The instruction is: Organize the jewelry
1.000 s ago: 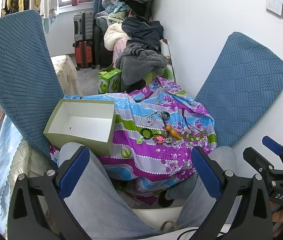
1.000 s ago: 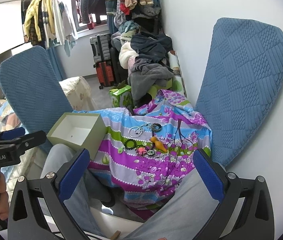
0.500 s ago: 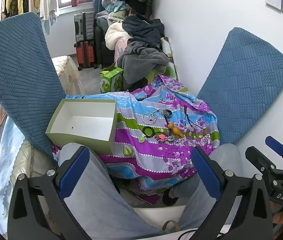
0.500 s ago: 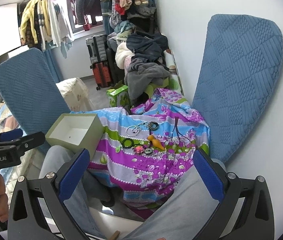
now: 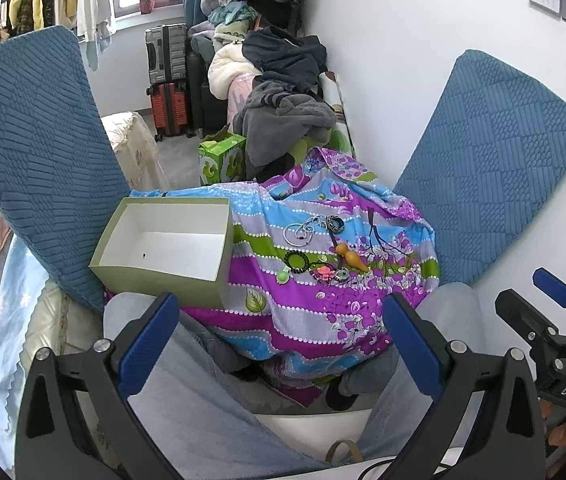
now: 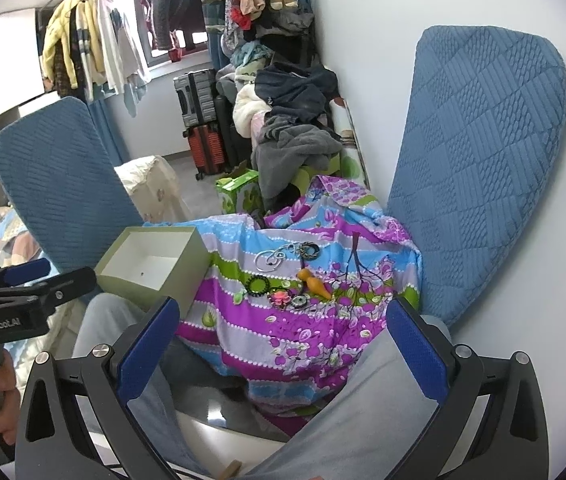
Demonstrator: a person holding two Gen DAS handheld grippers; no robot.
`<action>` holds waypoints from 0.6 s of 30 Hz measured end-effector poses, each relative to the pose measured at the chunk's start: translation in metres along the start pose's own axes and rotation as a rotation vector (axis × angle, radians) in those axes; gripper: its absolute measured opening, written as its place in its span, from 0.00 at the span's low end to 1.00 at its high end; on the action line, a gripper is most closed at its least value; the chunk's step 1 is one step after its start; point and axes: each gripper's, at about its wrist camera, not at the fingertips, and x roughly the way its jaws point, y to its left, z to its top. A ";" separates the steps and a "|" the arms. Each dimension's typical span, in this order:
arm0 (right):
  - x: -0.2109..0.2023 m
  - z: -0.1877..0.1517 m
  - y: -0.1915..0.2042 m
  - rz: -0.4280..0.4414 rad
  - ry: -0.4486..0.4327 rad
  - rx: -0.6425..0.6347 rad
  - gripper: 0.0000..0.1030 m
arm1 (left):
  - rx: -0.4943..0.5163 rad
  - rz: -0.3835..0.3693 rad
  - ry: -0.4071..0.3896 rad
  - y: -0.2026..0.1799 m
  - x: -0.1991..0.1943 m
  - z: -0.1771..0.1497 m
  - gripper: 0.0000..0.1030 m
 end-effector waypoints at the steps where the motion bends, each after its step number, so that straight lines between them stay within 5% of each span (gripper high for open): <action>1: -0.001 0.000 0.000 -0.002 -0.001 0.001 1.00 | 0.000 -0.001 0.001 0.000 0.000 0.000 0.98; 18: 0.009 0.007 0.006 -0.006 0.003 -0.017 1.00 | -0.027 -0.024 0.030 0.010 0.011 0.000 0.98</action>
